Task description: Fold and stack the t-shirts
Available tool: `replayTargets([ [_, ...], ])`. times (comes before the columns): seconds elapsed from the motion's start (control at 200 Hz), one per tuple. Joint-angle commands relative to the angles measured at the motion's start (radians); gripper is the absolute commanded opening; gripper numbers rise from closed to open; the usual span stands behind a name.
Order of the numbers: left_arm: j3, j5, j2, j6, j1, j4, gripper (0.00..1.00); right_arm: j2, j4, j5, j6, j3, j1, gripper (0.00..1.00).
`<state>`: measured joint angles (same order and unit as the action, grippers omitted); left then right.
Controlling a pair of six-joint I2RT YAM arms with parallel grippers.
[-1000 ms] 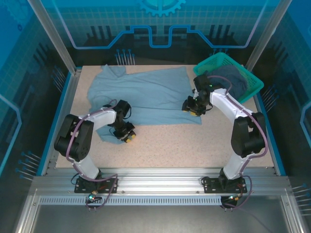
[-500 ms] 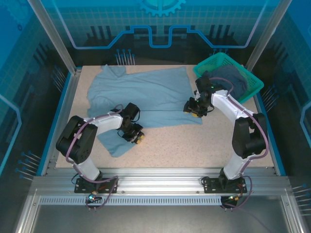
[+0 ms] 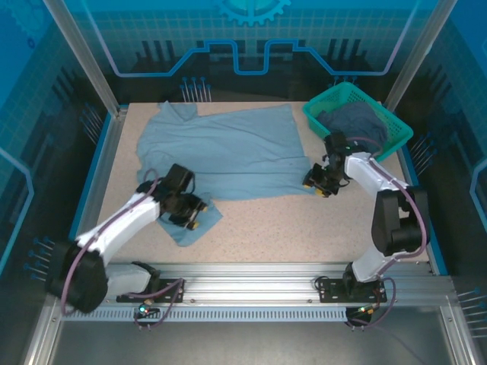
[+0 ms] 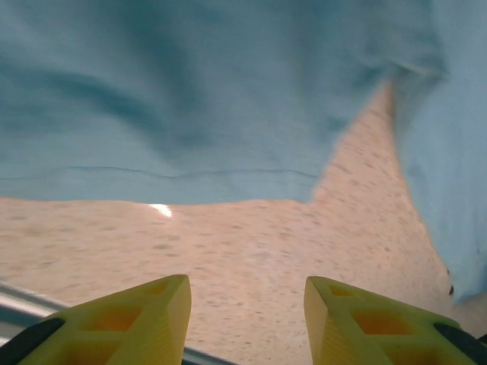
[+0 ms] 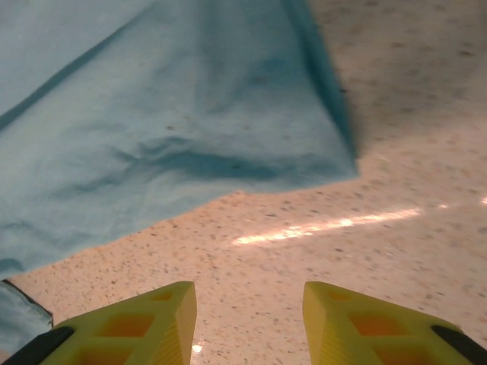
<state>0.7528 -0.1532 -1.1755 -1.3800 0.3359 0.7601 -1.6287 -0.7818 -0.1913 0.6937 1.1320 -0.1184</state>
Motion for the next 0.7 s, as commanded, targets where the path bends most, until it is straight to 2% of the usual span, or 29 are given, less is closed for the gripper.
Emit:
replayTargets([
  [0.0,-0.137,0.000,0.076,-0.029,-0.070,0.144,0.46,0.039,0.012,-0.021,0.034,-0.013,0.010,0.42],
  [0.105,-0.165,-0.013,0.058,0.009,-0.077,0.105,0.44,0.037,0.014,-0.035,0.033,-0.018,0.009,0.42],
  [0.275,-0.180,0.026,-0.020,0.067,-0.078,0.072,0.43,0.030,0.018,-0.037,0.036,-0.020,0.009,0.42],
  [0.49,-0.170,0.117,-0.046,0.149,-0.079,0.050,0.39,0.026,0.012,-0.041,0.036,-0.028,0.010,0.42],
  [0.635,-0.175,0.119,-0.102,0.175,-0.080,0.002,0.35,0.026,0.019,-0.042,0.049,-0.044,0.010,0.42],
  [0.695,-0.180,0.127,-0.117,0.175,-0.079,-0.036,0.29,0.024,0.023,-0.040,0.053,-0.046,0.009,0.42],
])
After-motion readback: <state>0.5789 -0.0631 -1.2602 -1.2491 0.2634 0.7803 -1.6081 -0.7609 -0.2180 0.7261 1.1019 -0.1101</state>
